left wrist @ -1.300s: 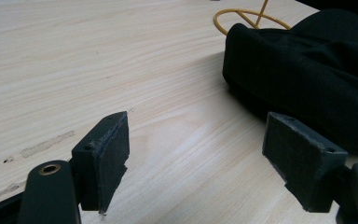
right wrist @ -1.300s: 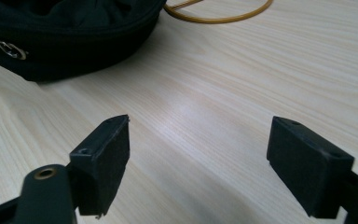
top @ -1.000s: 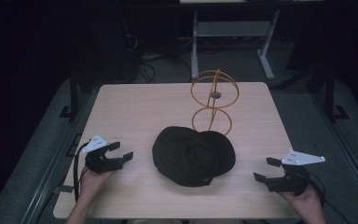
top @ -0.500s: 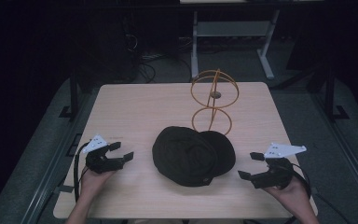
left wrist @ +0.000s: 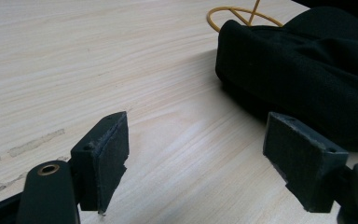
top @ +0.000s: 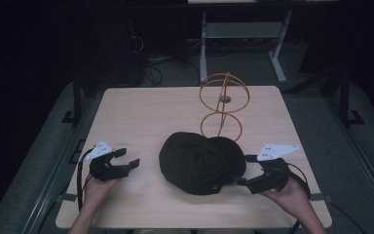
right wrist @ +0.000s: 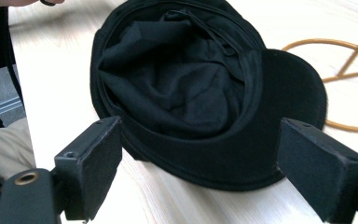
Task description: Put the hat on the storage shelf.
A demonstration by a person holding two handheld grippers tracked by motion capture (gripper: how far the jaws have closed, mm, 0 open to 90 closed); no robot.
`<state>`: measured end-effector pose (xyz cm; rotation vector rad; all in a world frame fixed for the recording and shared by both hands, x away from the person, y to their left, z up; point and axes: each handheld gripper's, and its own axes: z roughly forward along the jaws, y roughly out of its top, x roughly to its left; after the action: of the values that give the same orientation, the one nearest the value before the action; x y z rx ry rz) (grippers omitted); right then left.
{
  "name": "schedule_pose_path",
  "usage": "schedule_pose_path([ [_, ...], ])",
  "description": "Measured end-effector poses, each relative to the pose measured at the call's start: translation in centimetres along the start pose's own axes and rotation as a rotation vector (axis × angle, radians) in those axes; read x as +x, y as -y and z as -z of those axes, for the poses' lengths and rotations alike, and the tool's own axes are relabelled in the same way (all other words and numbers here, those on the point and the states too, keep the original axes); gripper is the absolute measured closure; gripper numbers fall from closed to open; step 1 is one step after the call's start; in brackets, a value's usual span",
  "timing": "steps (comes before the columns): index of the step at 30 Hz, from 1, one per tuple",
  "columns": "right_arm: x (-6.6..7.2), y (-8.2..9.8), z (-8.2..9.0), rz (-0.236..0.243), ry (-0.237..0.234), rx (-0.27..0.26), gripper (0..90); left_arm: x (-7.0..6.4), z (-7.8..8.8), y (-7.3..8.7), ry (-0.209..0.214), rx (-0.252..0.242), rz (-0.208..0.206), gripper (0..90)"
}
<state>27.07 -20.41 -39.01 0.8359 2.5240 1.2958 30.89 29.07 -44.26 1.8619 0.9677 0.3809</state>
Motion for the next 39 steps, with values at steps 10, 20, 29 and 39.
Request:
schedule_pose_path([
  [10, 0.9, -1.7, -1.3, 0.035, -0.030, 0.022, 14.5, 0.0, -0.1, 0.0, 0.004, 0.002, 0.003, 22.3],
  [20, 2.4, -3.3, -2.7, 0.081, -0.075, 0.030, 14.6, 0.0, -0.2, 0.1, 0.004, 0.004, 0.000, 22.3],
  [29, 3.7, -4.5, -4.6, 0.114, -0.118, 0.054, 15.8, 0.0, -0.2, 0.1, 0.007, 0.007, -0.004, 22.3],
  [39, 5.3, -5.7, -6.6, 0.170, -0.156, 0.076, 23.3, 0.0, -0.3, 0.1, 0.009, 0.010, -0.002, 22.4],
])
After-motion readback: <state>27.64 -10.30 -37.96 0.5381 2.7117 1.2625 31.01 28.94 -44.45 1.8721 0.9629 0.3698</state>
